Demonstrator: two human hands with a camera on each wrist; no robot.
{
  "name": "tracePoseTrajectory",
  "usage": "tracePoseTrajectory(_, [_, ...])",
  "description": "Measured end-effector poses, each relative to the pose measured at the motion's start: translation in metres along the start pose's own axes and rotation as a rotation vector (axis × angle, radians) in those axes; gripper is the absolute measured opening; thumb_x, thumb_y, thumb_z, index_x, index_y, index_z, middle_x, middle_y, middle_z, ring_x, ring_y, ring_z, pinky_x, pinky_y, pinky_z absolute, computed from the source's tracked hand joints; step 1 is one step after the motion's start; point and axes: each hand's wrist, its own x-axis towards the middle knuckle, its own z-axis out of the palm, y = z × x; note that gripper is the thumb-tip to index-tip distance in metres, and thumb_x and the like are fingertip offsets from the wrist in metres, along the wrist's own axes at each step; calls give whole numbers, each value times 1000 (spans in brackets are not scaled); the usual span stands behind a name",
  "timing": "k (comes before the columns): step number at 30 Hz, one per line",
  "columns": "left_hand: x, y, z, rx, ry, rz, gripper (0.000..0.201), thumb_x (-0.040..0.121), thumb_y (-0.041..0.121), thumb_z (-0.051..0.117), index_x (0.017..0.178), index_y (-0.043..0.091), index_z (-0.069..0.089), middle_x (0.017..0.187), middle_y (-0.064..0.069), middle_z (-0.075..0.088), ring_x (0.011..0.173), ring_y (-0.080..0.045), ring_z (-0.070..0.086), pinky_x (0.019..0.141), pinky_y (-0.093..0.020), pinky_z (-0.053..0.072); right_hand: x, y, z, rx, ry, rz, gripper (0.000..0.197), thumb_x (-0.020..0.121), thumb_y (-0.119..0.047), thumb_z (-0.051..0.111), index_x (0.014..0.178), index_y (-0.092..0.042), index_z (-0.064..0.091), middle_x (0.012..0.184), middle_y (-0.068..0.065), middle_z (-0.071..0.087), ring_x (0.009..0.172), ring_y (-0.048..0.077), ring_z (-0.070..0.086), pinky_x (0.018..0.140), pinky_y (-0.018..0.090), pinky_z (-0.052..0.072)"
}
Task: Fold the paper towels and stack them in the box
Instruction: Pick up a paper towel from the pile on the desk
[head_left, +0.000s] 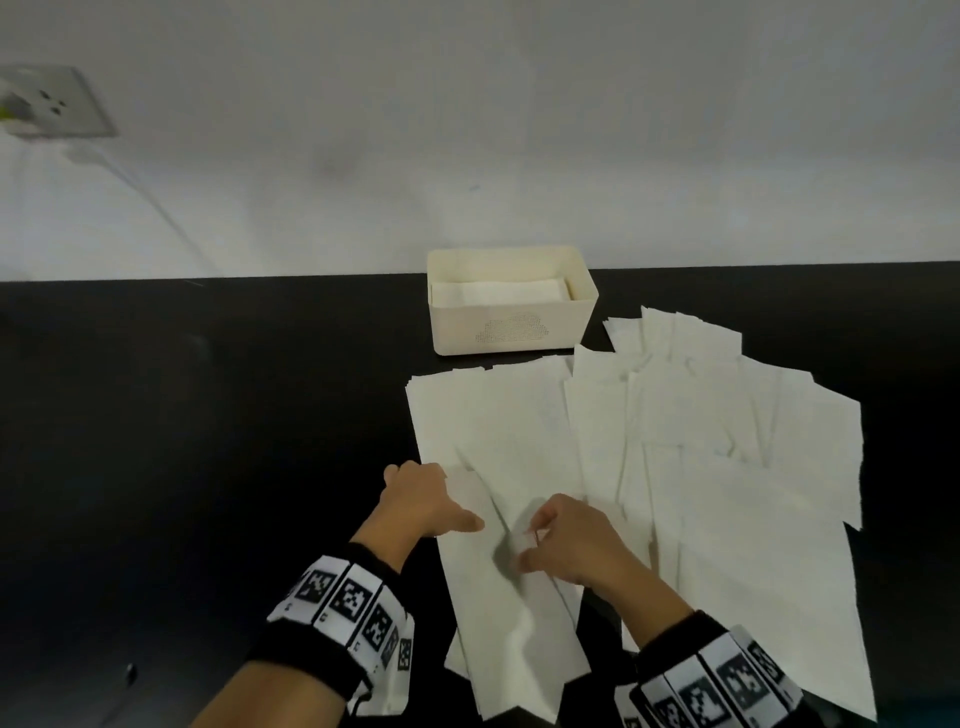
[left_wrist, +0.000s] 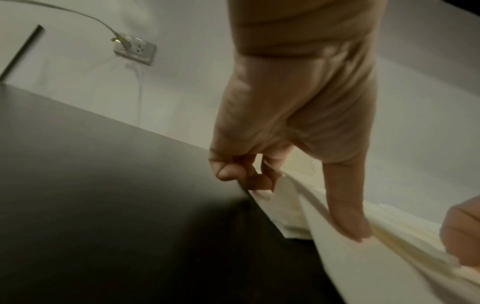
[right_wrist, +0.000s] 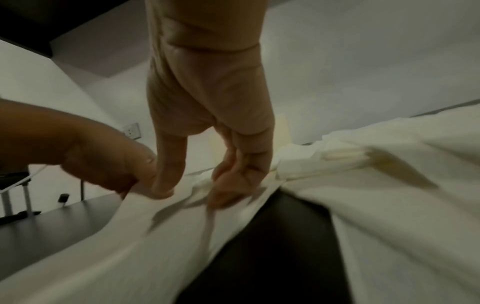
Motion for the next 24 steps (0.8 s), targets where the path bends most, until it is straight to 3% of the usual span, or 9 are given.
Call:
tracePoseTrajectory(2, [0,-2,0,-18,-22,-2,71,76,51,69,131,12,45,128,-6,47,121,-24,37,90,-29,38,-2,0,7,9,29,6,48,68,-20,78,107,-14,51,87,-6,52,82,11,52,61,17,42])
tracePoseTrajectory(5, [1,-6,-1,-214,-59,24,54,75,33,76,119,11,54,118,-4,57,106,-20,54,85,-27,46,-2,1,13,71,69,29,52,66,-13,79,107,-14,48,84,-5,49,75,12,52,62,22,46])
tracePoseTrajectory(7, [-5,-7,-5,-299,-95,51,46,74,22,77,113,10,55,111,-2,58,99,-18,55,82,-27,45,-2,1,13,70,71,32,53,66,-12,79,108,-13,48,87,-4,50,77,13,52,61,21,46])
tracePoseTrajectory(10, [-16,-9,-15,-349,-194,126,35,74,12,77,105,13,59,104,-1,62,98,-18,57,81,-26,44,-3,0,9,28,50,17,60,67,-18,79,117,-13,46,94,-4,48,85,12,51,67,21,45])
tracePoseTrajectory(13, [-29,-12,-37,-359,-306,241,29,75,8,74,103,12,65,102,-1,67,99,-17,61,75,-21,47,-7,-7,-3,64,-7,-24,76,64,-25,83,127,-18,41,106,-3,51,92,11,53,61,17,44])
tracePoseTrajectory(15, [-36,-11,-54,-433,-341,306,30,77,5,72,105,13,66,105,0,69,97,-12,63,75,-18,48,-9,-15,-13,89,-59,-102,76,59,-31,86,123,-21,47,115,-5,56,99,11,56,70,18,48])
tracePoseTrajectory(18, [-38,-6,-78,-691,-282,365,27,78,3,70,102,14,67,102,0,71,94,-12,66,78,-22,51,-3,-25,-31,228,-215,-239,53,60,-27,86,108,-22,65,105,-7,70,99,12,65,91,27,52])
tracePoseTrajectory(20, [-34,0,-91,-869,-188,384,23,78,4,70,98,14,68,101,-3,72,94,-17,66,81,-27,54,3,-32,-46,268,-233,-254,35,66,-20,84,98,-22,70,98,-5,73,94,12,67,84,23,52])
tracePoseTrajectory(24, [-13,13,-119,-1111,38,386,16,80,10,70,94,16,66,96,-1,70,90,-16,65,69,-25,53,27,-43,-86,362,-61,-222,22,70,-14,81,86,-21,68,89,-5,71,84,11,66,67,18,49])
